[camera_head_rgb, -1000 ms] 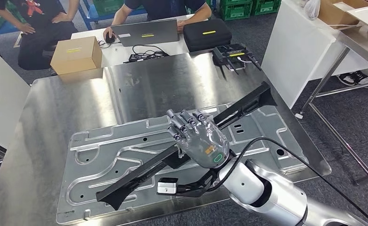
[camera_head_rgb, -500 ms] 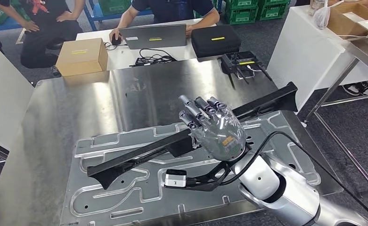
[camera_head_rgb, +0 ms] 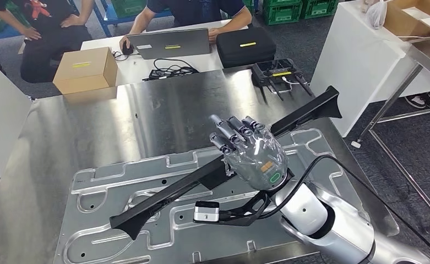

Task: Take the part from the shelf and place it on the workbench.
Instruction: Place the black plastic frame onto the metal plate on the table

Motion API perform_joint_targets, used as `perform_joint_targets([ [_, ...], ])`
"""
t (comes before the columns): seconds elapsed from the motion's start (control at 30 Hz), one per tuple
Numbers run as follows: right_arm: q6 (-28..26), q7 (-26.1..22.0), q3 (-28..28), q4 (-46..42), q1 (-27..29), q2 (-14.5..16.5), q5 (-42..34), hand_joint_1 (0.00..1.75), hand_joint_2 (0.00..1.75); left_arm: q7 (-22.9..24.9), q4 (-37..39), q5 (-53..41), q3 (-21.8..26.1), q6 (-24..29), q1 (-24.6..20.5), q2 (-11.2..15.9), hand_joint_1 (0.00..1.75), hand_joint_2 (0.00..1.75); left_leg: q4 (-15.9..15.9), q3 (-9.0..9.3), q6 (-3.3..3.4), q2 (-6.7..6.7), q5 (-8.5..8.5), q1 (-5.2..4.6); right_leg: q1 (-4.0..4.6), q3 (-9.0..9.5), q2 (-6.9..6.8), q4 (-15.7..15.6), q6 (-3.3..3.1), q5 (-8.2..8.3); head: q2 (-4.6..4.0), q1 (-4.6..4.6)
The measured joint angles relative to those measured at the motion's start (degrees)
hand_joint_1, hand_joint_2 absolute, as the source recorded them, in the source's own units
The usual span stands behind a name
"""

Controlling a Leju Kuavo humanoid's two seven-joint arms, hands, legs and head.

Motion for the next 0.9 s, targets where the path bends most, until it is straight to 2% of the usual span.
perform_joint_targets([
  [0.03, 0.1, 0.3, -0.2, 0.1, 0.0, -0.2, -0.7, 1.75, 1.75, 0.0, 0.0, 0.1, 0.0, 0.0, 0.1, 0.0, 0.00, 1.75, -3.8, 1.43, 0.69, 0.08, 1.81, -0.35, 0.12, 0.19, 0.00, 0.0, 0.07, -0.12, 0.00, 0.00],
  [0.07, 0.3, 0.6, -0.5, 0.1, 0.0, -0.6, -1.4, 1.75, 1.75, 0.0, 0.0, 0.1, 0.0, -0.1, 0.1, 0.1, 0.00, 1.75, -6.6, 2.42, 1.23, 0.16, 2.90, -0.72, 0.12, 0.25, -0.01, -0.1, 0.24, -0.21, 0.00, 0.00],
  [0.1, 0.5, 0.8, -0.9, 0.3, 0.0, -1.1, -2.1, 1.75, 1.75, 0.0, 0.0, 0.2, 0.0, -0.1, 0.1, 0.1, 0.00, 1.75, -7.9, 2.94, 1.54, 0.22, 3.25, -1.03, 0.07, 0.23, -0.05, -0.1, 0.46, -0.25, 0.00, 0.00],
  [0.2, 1.0, 1.1, -2.1, 1.1, 0.0, -2.9, -3.8, 1.75, 1.75, 0.1, 0.0, 0.1, 0.0, -0.4, 0.2, 0.2, 0.00, 1.75, -8.9, 3.65, 1.34, 0.16, 3.42, -1.07, -0.01, 0.28, -0.17, 0.0, 1.30, -0.59, 0.01, 0.01],
  [0.23, 1.1, 1.1, -2.6, 1.5, -0.1, -3.6, -4.3, 1.75, 1.75, 0.2, 0.0, 0.0, 0.0, -0.6, 0.2, 0.2, 0.00, 1.75, -9.3, 3.96, 1.24, 0.14, 3.57, -0.88, 0.02, -0.09, -0.18, 1.1, 1.54, -1.30, 0.01, 0.02],
  [0.27, 1.1, 1.1, -3.0, 2.0, -0.1, -4.3, -4.6, 1.75, 1.75, 0.2, 0.0, -0.1, 0.0, -0.7, 0.2, 0.3, 0.00, 1.75, -9.7, 4.29, 1.17, 0.15, 3.69, -0.69, 0.06, -1.08, -0.18, 3.4, 1.76, -2.55, 0.01, 0.03],
  [0.33, 1.1, 1.1, -3.6, 3.1, 0.2, -5.6, -4.9, 1.75, 1.75, 0.2, 0.0, -0.1, 0.0, -0.9, 0.2, 0.4, 0.00, 1.75, -9.8, 4.55, 1.31, 0.19, 3.64, -0.62, 0.05, -4.79, -0.18, 10.7, 2.02, -5.80, 0.00, 0.04],
  [0.37, 1.1, 1.1, -3.6, 3.6, 0.6, -6.2, -4.9, 1.75, 1.75, 0.2, 0.0, -0.1, 0.0, -1.0, 0.3, 0.4, 0.00, 1.75, -9.8, 4.59, 1.39, 0.18, 3.58, -0.63, 0.05, -6.68, -0.18, 14.0, 2.13, -6.84, 0.00, 0.03],
  [0.4, 1.1, 1.1, -3.7, 4.1, 1.0, -6.8, -4.9, 1.75, 1.75, 0.2, 0.0, -0.1, 0.0, -1.1, 0.3, 0.4, 0.00, 1.75, -9.8, 4.64, 1.44, 0.17, 3.50, -0.62, 0.01, -7.82, -0.18, 15.7, 2.24, -6.87, 0.00, 0.03],
  [0.43, 1.2, 1.3, -3.7, 4.5, 1.5, -7.2, -4.9, 1.75, 1.75, 0.2, 0.0, 0.0, 0.0, -1.1, 0.4, 0.5, 0.00, 1.75, -9.7, 4.72, 1.42, 0.13, 3.39, -0.57, -0.05, -7.89, -0.19, 15.2, 2.34, -5.86, 0.00, 0.04],
  [0.5, 1.2, 1.8, -3.7, 5.1, 2.1, -8.0, -4.9, 1.75, 1.75, 0.2, 0.0, 0.0, 0.0, -0.9, 0.5, 0.7, 0.00, 1.75, -9.4, 4.95, 1.11, 0.02, 2.97, -0.41, -0.29, -5.15, -0.21, 8.8, 2.57, -1.89, 0.00, 0.04],
  [0.57, 1.2, 2.1, -3.9, 5.4, 2.4, -8.4, -4.9, 1.75, 1.75, 0.2, 0.0, 0.1, 0.0, -0.6, 0.6, 0.9, 0.00, 1.75, -9.1, 5.08, 0.79, -0.07, 2.61, -0.31, -0.48, -2.57, -0.21, 3.3, 2.75, 0.77, 0.00, 0.04],
  [0.67, 1.2, 2.1, -3.9, 5.5, 2.5, -8.6, -4.9, 1.75, 1.75, 0.2, 0.0, 0.3, 0.0, -0.4, 0.6, 1.2, 0.00, 1.75, -8.8, 4.94, 0.50, -0.12, 2.28, -0.48, -0.52, -1.77, -0.15, 1.6, 2.74, 0.99, 0.00, 0.04],
  [0.7, 1.2, 2.0, -4.0, 5.6, 2.6, -8.7, -4.9, 1.75, 1.75, 0.2, 0.0, 0.4, 0.0, -0.2, 0.6, 1.5, 0.00, 1.75, -8.5, 4.81, 0.33, -0.14, 2.05, -0.59, -0.50, -1.60, -0.06, 1.2, 2.49, 0.83, 0.00, 0.04],
  [0.8, 1.4, 1.7, -4.2, 6.7, 3.3, -9.1, -4.7, 1.75, 1.75, 0.2, 0.0, 0.8, 0.0, 0.1, 1.3, 3.2, 0.00, 1.75, -6.8, 4.16, -0.44, -0.10, 0.64, -0.58, -0.54, -1.40, 0.12, 0.7, 0.91, 0.42, 0.00, 0.00],
  [0.83, 1.5, 1.5, -4.2, 7.1, 3.4, -9.2, -4.6, 1.75, 1.75, 0.2, 0.0, 0.8, 0.0, 0.0, 1.5, 3.6, 0.00, 1.75, -4.6, 3.23, -0.81, -0.05, -0.55, -0.44, -0.56, -1.35, 0.11, 0.7, 0.53, 0.38, 0.00, -0.02],
  [0.9, 1.8, 1.4, -4.2, 7.3, 3.6, -9.2, -4.4, 1.75, 1.75, 0.6, 0.0, 0.4, 0.0, -0.3, 1.6, 3.6, 0.00, 1.75, 2.6, -0.36, -1.47, 0.01, -3.77, -0.17, -0.47, -1.27, 0.03, 0.6, 0.22, 0.28, 0.00, -0.03],
])
